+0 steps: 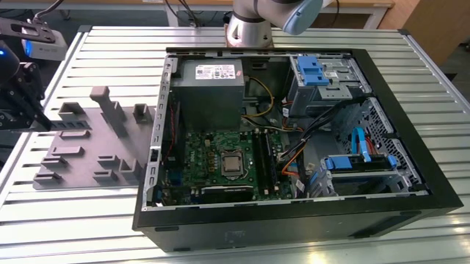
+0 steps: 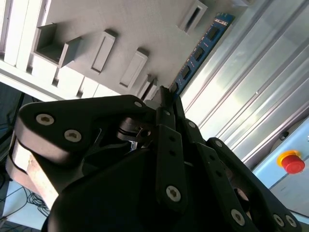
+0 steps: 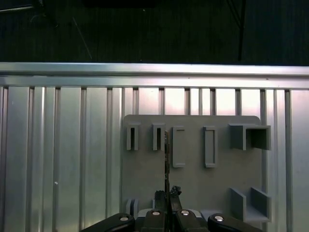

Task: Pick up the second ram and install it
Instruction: 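Pick up the second ram and move it above second insertion slot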

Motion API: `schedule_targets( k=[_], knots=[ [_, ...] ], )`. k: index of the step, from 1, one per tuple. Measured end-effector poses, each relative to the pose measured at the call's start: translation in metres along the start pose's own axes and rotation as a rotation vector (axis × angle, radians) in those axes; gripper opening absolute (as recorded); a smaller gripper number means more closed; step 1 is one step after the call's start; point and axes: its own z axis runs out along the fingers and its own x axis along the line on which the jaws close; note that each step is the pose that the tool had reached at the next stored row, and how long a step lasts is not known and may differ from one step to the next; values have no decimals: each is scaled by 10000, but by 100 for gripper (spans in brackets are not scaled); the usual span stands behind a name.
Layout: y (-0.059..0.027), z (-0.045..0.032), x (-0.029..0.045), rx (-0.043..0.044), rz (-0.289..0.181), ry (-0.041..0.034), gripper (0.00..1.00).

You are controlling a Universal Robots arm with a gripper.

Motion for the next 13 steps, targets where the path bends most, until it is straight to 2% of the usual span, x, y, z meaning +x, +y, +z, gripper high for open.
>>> schedule_targets(
  k=[7, 13],
  knots=[
    [2, -98, -4, 0, 2, 1, 14],
    [5, -232, -12, 0, 2, 2, 14]
  ],
)
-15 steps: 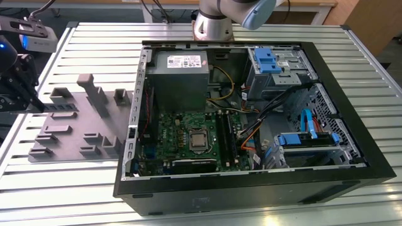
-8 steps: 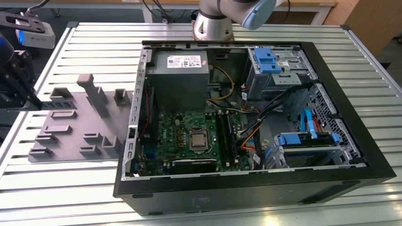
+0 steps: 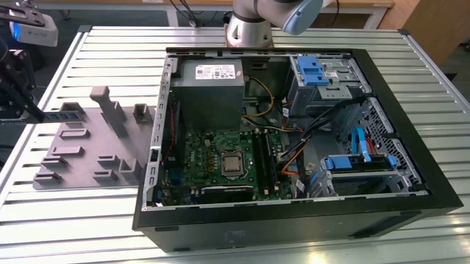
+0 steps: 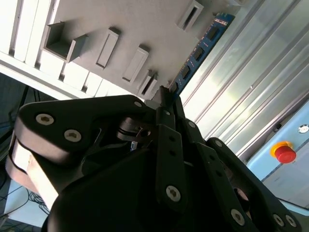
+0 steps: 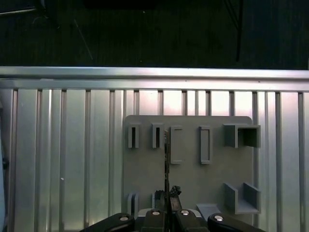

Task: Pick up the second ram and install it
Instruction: 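Pick up the second ram and move it above second insertion slot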

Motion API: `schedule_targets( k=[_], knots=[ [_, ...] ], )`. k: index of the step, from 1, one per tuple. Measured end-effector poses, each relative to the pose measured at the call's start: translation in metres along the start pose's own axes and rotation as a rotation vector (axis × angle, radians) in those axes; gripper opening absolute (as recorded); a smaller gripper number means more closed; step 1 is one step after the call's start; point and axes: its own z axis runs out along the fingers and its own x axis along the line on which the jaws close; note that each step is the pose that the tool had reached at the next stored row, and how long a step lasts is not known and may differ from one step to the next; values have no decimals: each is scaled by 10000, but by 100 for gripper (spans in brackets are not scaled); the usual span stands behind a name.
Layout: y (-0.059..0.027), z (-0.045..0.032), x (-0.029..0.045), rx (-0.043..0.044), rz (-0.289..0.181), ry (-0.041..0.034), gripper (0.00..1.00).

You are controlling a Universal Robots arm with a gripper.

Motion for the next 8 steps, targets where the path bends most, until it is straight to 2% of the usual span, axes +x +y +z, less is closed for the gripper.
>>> schedule_targets(
  k=[8],
  knots=[
    [4, -157, -13, 0, 0, 13, 14]
  ],
)
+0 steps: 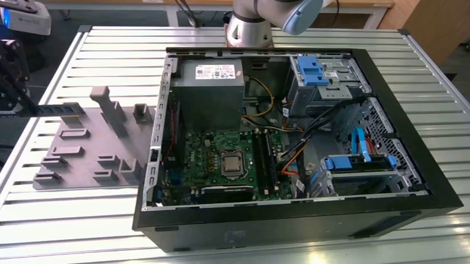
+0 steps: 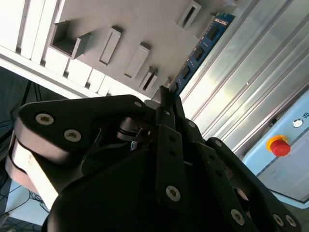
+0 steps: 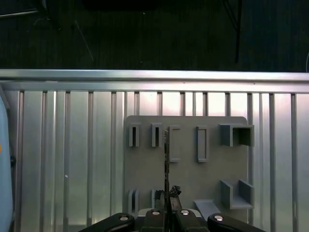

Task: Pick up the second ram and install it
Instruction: 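Pick up the second ram and move it above second insertion slot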

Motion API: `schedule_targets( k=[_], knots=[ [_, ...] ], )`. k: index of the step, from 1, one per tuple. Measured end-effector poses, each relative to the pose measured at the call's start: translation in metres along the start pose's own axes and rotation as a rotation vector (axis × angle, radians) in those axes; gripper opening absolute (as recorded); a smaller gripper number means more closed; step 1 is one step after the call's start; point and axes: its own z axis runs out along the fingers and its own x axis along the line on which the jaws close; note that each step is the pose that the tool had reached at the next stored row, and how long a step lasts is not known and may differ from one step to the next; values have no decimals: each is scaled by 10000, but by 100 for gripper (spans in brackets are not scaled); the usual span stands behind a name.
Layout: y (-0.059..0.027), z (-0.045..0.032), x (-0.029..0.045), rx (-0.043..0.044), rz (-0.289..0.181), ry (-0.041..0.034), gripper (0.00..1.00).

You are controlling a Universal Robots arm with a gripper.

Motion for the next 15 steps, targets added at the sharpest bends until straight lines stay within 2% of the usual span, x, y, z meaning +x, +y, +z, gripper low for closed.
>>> schedule_targets(
  k=[15],
  knots=[
    [7, -348, -15, 2, 0, 7, 14]
  ],
)
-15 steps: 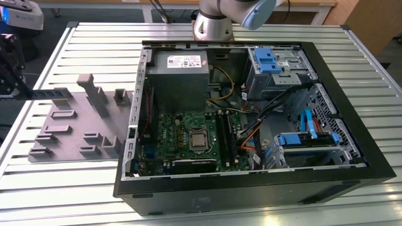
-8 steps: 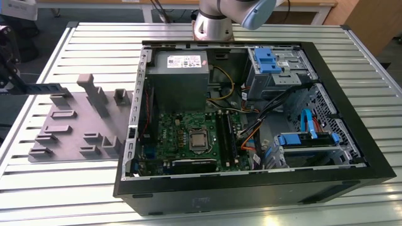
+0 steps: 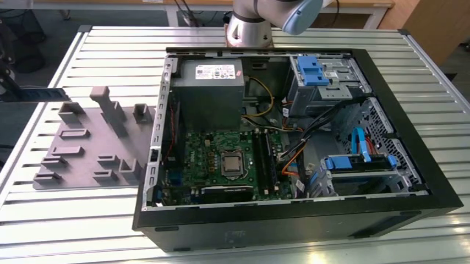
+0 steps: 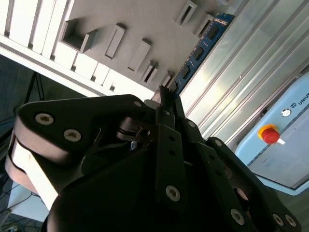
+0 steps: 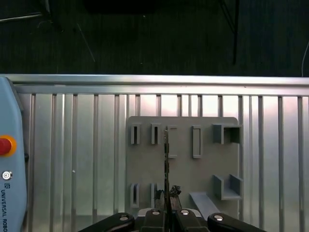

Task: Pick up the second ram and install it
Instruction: 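Pick up the second ram and move it above second insertion slot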

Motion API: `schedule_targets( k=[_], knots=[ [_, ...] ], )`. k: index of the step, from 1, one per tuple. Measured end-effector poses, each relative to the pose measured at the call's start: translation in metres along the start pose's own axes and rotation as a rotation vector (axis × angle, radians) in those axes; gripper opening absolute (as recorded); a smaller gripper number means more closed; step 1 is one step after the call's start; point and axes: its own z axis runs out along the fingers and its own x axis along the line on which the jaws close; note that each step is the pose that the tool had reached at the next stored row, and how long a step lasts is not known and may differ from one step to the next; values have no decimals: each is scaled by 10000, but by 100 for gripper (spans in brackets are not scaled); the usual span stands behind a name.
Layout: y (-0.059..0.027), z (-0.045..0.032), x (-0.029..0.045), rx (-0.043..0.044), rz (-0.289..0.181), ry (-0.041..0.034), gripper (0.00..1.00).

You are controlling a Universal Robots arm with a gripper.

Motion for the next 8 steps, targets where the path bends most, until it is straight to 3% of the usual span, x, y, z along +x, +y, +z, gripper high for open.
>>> schedule_targets(
  k=[4, 8],
  knots=[
    [2, -97, -3, 0, 0, 0, 14],
    [2, -108, -3, 1, 0, -1, 14]
  ],
)
